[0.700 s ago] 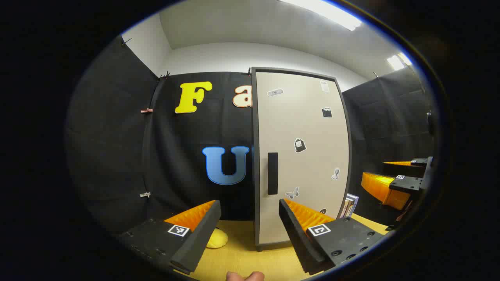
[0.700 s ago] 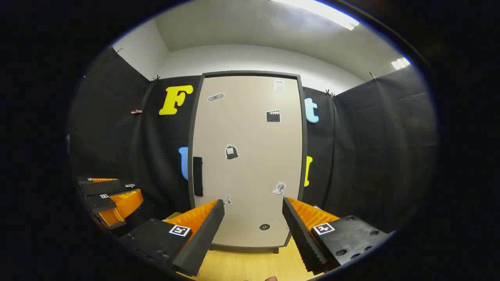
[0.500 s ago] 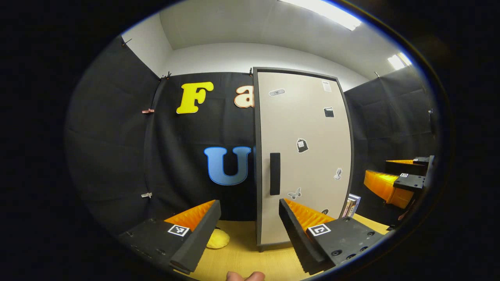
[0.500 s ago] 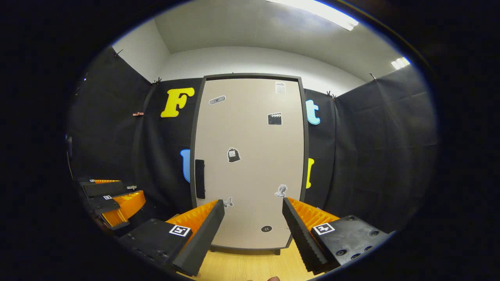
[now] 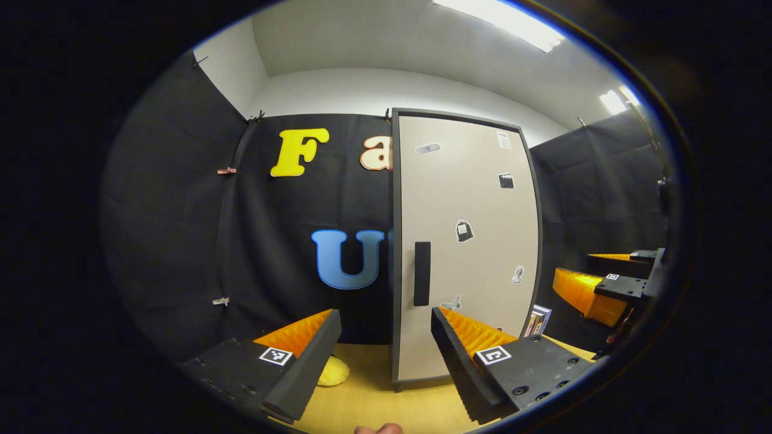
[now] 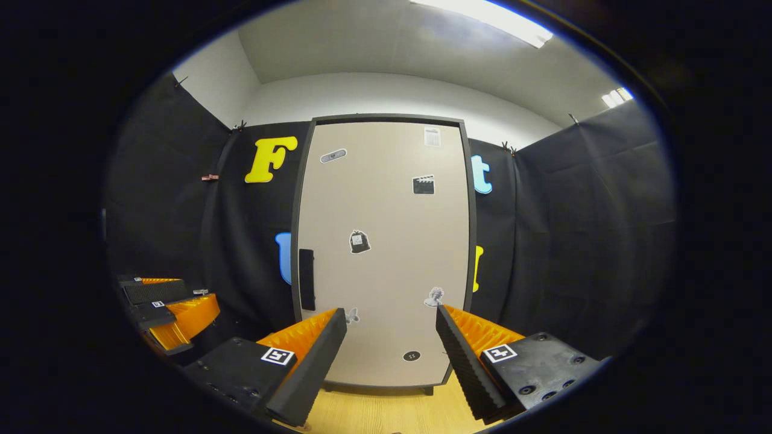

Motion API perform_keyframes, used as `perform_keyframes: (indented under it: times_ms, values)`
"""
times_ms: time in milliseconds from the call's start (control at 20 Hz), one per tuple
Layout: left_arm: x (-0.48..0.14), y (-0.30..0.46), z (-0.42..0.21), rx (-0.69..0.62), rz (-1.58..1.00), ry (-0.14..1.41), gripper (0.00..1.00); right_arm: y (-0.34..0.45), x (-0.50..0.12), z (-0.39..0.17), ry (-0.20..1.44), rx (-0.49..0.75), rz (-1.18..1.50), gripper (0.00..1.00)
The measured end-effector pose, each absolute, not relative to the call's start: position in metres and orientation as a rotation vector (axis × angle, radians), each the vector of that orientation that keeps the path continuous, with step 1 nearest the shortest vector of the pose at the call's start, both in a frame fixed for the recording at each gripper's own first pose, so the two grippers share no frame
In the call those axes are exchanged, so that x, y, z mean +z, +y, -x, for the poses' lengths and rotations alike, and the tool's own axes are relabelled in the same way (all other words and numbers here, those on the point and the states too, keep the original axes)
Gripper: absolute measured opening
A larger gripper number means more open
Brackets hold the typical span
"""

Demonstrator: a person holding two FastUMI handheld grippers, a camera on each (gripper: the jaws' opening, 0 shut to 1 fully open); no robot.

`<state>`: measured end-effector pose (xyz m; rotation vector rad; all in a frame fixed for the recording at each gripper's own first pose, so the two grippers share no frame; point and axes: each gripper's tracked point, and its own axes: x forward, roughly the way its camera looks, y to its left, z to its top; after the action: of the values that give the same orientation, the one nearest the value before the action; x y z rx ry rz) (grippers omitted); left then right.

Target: Open the cabinet door with the right hand, grasp the bottle in the cabinet with the left hand and place it on the coaster, then close the cabinet door with the right hand.

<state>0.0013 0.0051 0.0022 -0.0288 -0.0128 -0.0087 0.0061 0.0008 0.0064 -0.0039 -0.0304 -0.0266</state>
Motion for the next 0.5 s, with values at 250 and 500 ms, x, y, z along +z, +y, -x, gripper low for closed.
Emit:
perform_keyframes:
  times_ms: [250, 500]
  values:
    - [-0.004, 0.007, -0.003, -0.017, 0.045, 0.008, 0.95, 0.009, 0.006, -0.013, -0.032, -0.019, -0.02, 0.97]
    - [-0.013, 0.021, -0.005, 0.003, 0.055, 0.027, 0.95, 0.028, 0.005, -0.037, -0.009, 0.017, -0.081, 0.97]
